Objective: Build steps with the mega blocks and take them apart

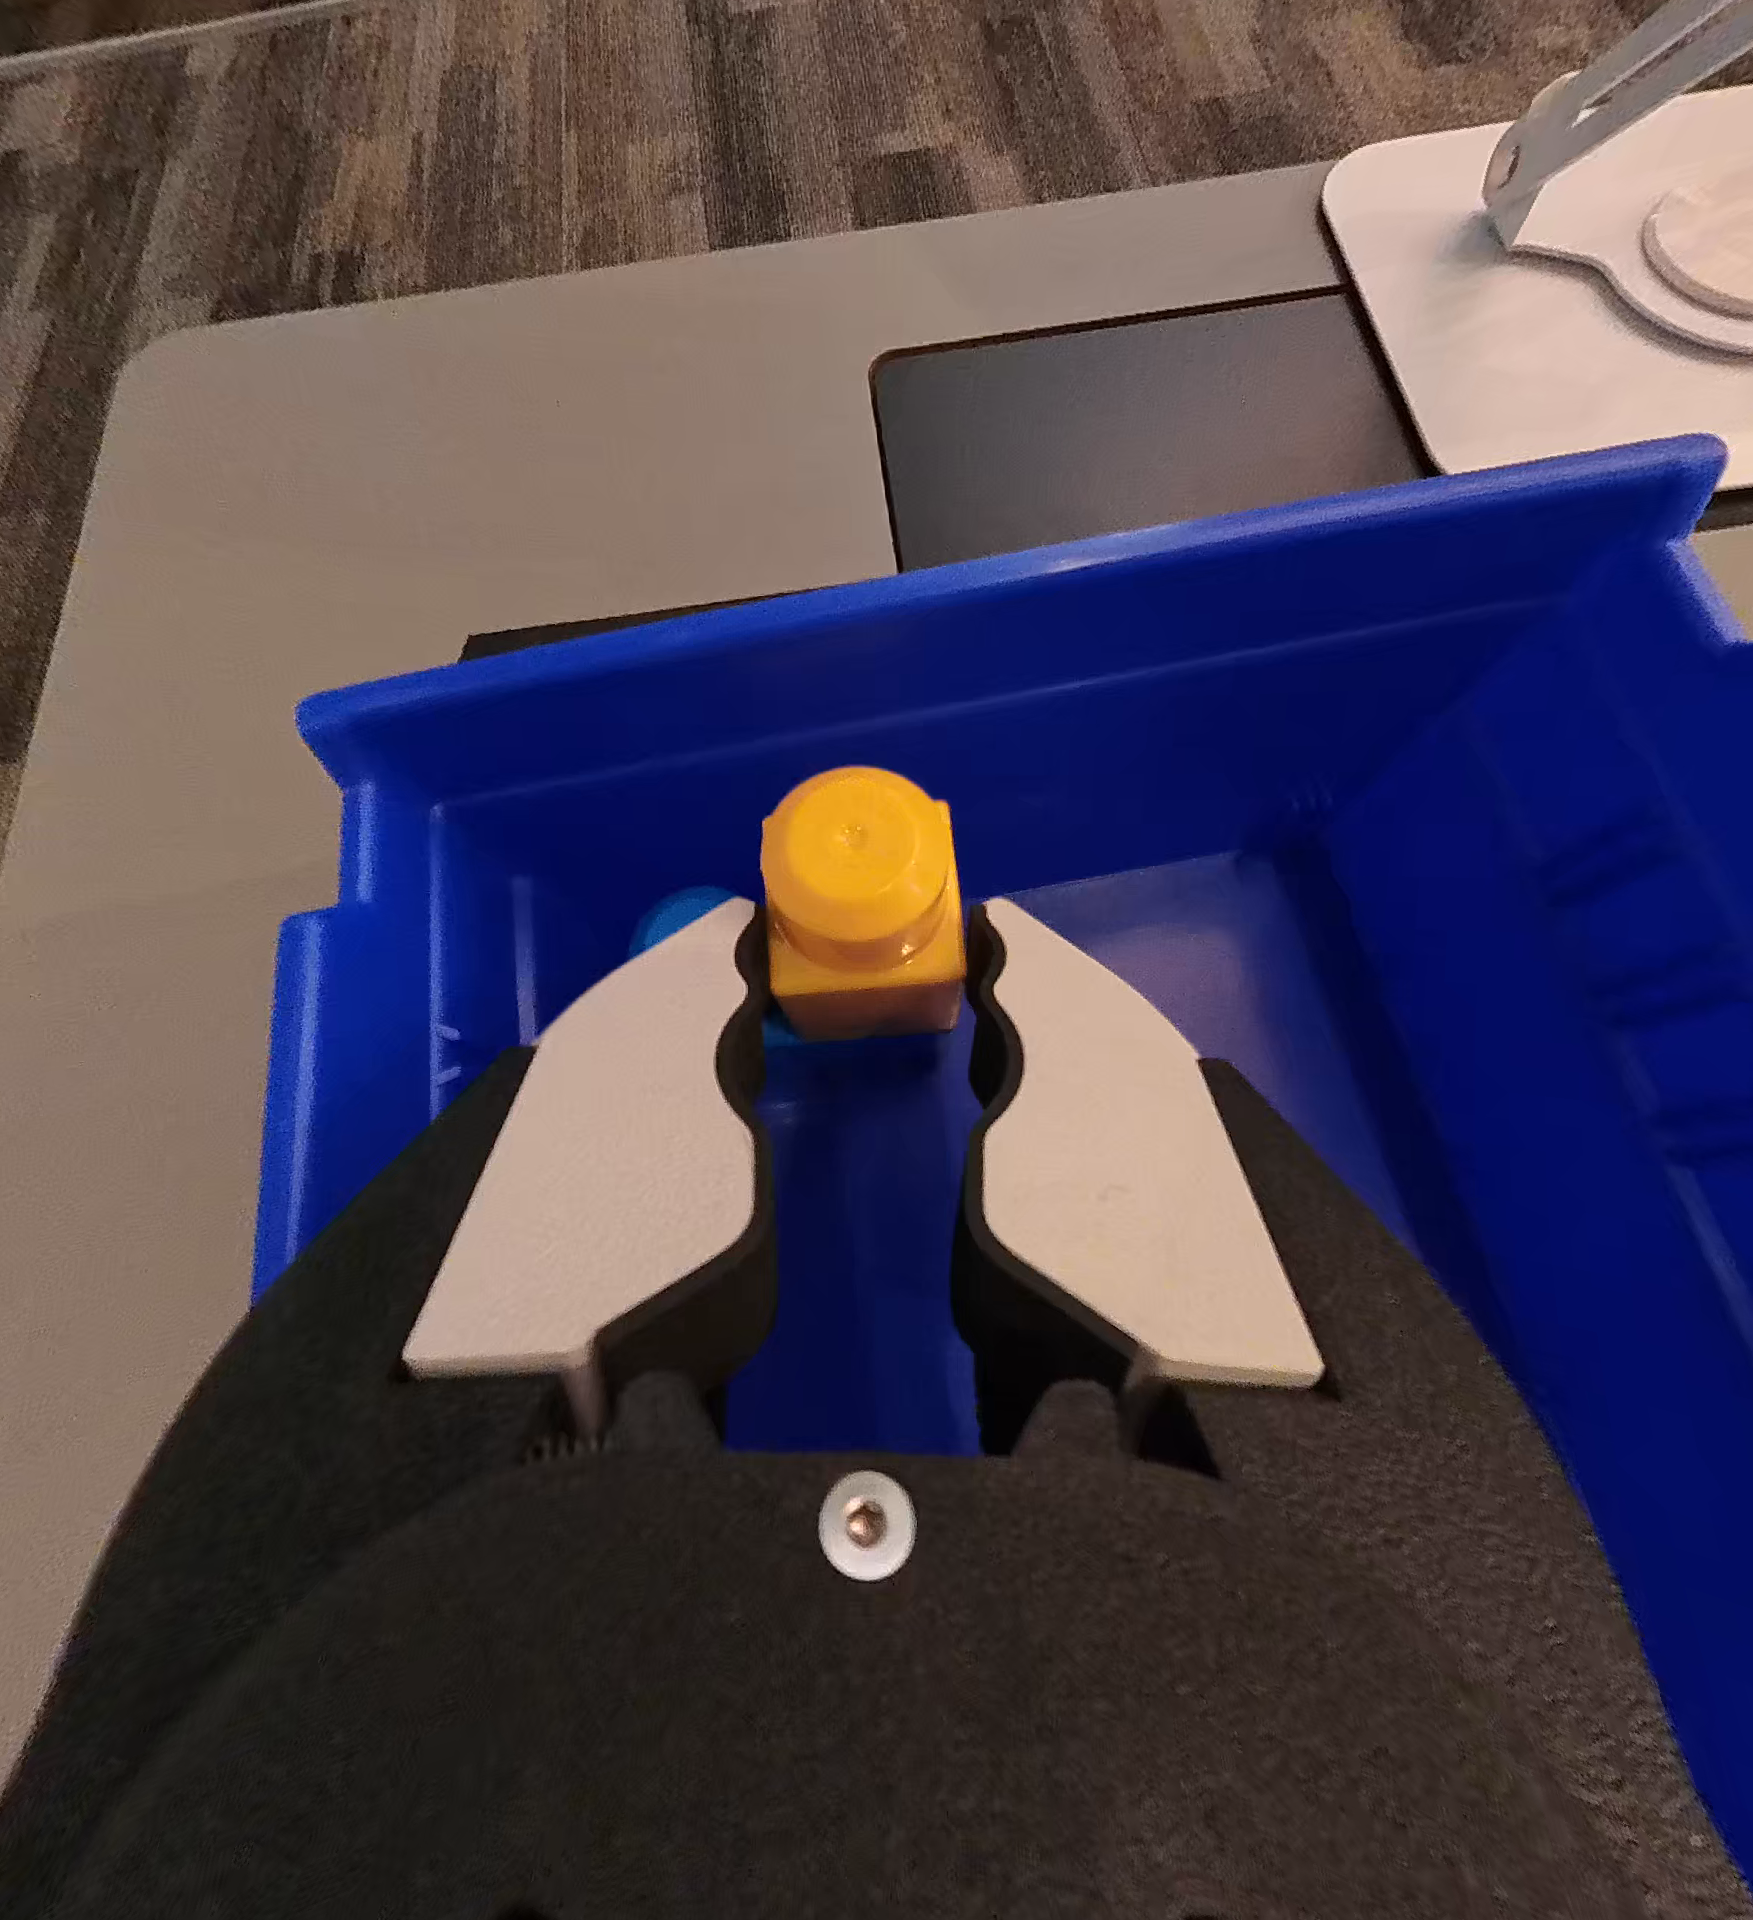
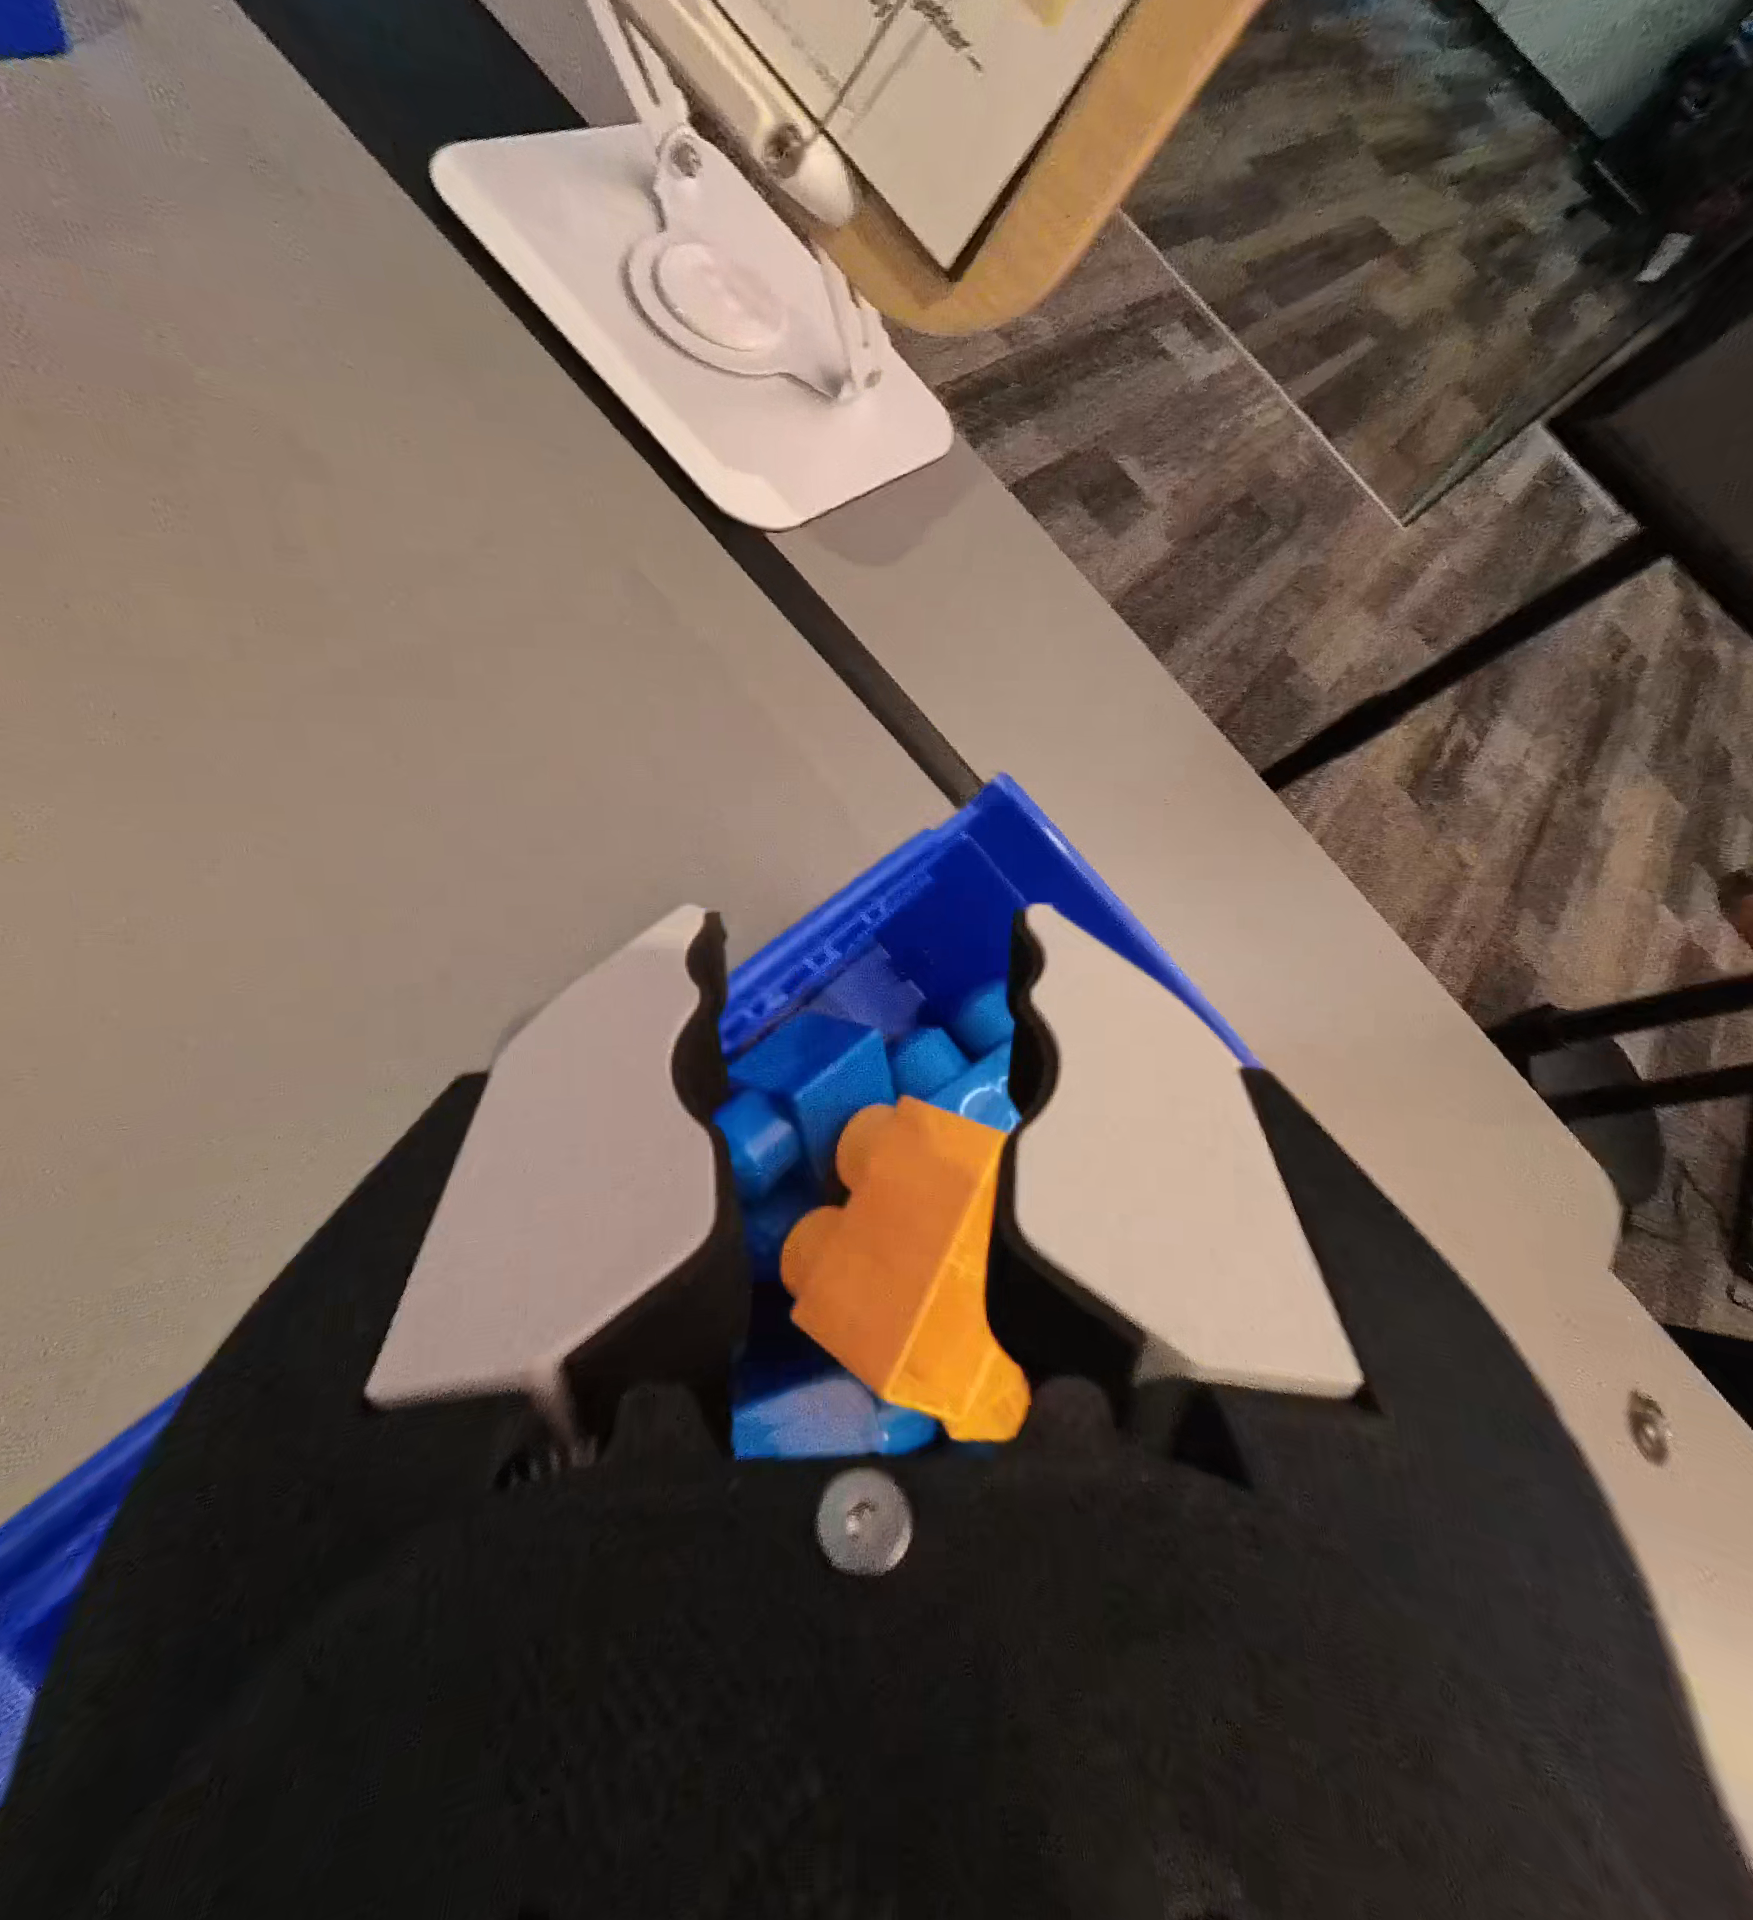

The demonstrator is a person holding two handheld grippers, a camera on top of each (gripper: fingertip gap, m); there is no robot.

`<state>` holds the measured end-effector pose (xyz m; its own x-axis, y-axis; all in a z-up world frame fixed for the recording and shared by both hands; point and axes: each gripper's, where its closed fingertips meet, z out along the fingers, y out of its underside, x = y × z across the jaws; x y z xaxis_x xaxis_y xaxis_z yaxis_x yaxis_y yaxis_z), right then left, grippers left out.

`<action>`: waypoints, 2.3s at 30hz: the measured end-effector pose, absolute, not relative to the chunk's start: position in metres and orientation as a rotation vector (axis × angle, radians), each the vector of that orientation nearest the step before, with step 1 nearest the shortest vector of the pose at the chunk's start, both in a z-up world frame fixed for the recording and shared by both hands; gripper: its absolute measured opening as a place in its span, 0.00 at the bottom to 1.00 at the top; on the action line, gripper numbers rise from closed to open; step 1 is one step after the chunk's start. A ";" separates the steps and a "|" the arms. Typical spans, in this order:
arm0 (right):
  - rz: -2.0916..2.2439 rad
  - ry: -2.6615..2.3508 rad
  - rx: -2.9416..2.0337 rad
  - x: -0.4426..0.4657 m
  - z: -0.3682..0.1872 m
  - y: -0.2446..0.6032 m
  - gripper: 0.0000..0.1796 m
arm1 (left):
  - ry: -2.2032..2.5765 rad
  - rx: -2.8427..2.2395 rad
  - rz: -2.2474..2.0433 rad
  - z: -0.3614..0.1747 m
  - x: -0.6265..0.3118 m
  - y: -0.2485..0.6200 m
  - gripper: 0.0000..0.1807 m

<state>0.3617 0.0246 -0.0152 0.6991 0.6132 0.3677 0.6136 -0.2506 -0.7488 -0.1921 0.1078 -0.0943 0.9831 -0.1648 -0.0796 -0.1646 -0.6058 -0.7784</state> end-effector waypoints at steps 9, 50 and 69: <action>0.201 -0.948 -1.507 0.255 0.061 -0.005 0.27 | 0.343 -1.895 -0.371 0.039 -0.116 0.066 0.20; 1.237 -1.145 -1.483 0.147 0.078 -0.117 0.21 | 1.117 -1.321 -1.420 0.103 0.157 -0.116 0.20; 0.055 -0.675 -2.358 0.483 -0.057 -0.011 0.23 | 0.978 -1.355 -1.318 0.128 0.114 -0.097 0.20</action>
